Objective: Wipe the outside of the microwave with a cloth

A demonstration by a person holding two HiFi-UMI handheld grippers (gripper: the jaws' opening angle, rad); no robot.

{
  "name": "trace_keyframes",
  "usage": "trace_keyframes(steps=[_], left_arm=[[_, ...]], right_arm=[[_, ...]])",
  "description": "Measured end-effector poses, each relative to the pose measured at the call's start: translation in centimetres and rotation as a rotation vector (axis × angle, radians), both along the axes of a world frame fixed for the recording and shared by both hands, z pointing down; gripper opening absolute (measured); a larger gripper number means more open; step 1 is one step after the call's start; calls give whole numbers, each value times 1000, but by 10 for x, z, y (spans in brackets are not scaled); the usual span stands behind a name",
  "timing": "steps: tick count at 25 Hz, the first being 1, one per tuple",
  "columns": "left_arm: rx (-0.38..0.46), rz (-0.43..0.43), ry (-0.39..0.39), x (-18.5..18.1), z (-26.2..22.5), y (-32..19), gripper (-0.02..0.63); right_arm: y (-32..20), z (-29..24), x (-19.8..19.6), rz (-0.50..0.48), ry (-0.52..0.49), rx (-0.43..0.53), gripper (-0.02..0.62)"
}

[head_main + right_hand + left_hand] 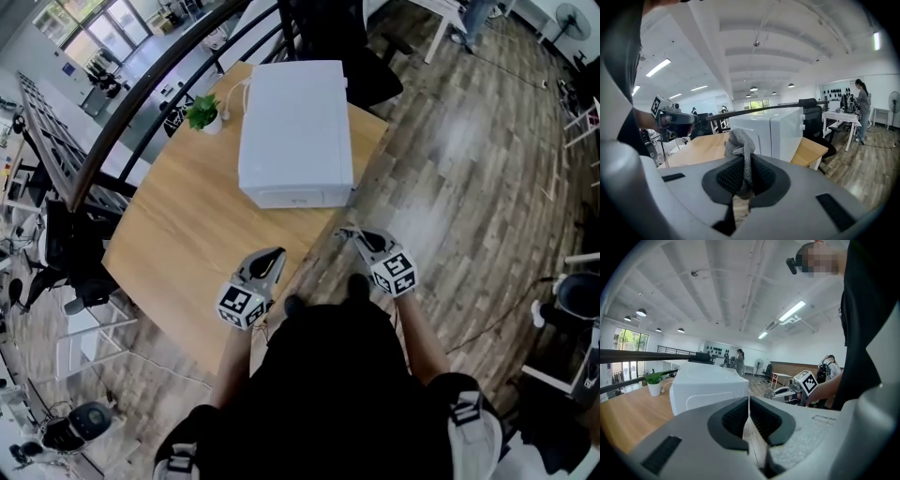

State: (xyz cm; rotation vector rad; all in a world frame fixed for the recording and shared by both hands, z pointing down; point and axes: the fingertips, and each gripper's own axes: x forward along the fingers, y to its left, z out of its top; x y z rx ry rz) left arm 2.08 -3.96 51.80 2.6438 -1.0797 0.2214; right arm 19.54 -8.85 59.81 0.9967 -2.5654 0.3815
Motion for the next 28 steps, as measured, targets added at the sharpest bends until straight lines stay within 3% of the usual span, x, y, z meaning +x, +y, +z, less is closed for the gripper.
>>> trace_keyframes(steps=[20,28], left_arm=[[1,41,-34,58,-2,12,11],[-10,39,-46,83,-2,20,11]], right_arm=[[14,-29,38,-24,-26,114,17],[16,-33,49,-31,-56,112,17]])
